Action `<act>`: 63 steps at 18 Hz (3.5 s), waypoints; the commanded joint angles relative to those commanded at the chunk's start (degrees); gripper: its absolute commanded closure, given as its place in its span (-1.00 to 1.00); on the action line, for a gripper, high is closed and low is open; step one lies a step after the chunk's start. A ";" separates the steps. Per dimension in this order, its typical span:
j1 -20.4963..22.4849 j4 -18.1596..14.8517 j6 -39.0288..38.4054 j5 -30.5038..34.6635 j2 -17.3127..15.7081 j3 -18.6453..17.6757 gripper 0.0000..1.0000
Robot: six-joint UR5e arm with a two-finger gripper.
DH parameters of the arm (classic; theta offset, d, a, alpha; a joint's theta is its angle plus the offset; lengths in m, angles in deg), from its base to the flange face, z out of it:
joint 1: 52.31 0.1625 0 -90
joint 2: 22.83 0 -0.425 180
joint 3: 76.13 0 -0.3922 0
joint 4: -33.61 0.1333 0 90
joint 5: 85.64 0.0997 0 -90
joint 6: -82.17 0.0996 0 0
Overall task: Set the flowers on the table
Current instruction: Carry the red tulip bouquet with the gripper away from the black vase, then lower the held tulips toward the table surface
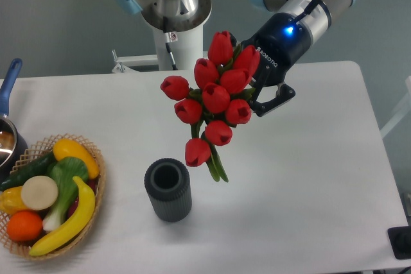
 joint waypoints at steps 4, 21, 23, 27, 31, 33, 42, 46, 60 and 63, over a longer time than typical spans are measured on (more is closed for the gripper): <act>-0.26 0.00 -0.26 0.35 -0.18 0.09 -0.11; 0.44 0.18 3.96 7.12 -0.70 0.44 -0.11; 0.61 0.18 3.96 11.05 -1.31 0.00 -0.11; 0.44 0.00 3.96 21.60 -2.20 -0.79 -0.11; 0.26 -0.09 3.96 28.46 -3.07 -2.19 -0.05; 0.09 -0.18 3.69 29.44 -3.69 -2.72 0.16; 0.26 -0.26 6.58 34.88 -6.84 -9.92 0.29; 0.44 -0.88 9.14 42.08 -8.17 -12.65 0.28; 0.26 -3.16 12.83 66.26 -3.87 -15.03 0.28; 0.26 -3.16 12.83 67.58 -1.68 -15.47 0.28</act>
